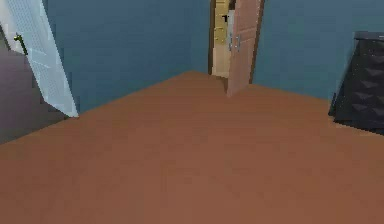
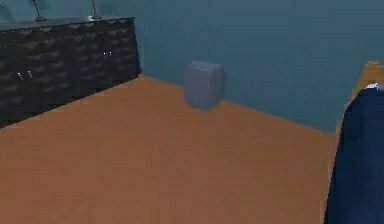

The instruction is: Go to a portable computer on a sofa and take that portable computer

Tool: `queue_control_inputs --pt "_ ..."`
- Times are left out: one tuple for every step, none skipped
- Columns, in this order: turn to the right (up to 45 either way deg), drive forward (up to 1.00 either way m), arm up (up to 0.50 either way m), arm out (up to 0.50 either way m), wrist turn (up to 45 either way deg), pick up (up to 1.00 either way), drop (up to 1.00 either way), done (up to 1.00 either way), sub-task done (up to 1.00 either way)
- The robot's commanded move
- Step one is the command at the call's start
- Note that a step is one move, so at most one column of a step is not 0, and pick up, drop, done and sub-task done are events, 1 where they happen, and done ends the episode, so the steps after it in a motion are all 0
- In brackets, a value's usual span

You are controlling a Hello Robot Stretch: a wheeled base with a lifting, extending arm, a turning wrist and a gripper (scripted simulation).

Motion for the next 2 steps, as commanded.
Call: queue_control_inputs --pt "0.0 0.20 0.00 0.00 0.0 0.00 0.00 0.00 0.00" --pt "0.0 1.00 0.00 0.00 0.0 0.00 0.00 0.00 0.00"
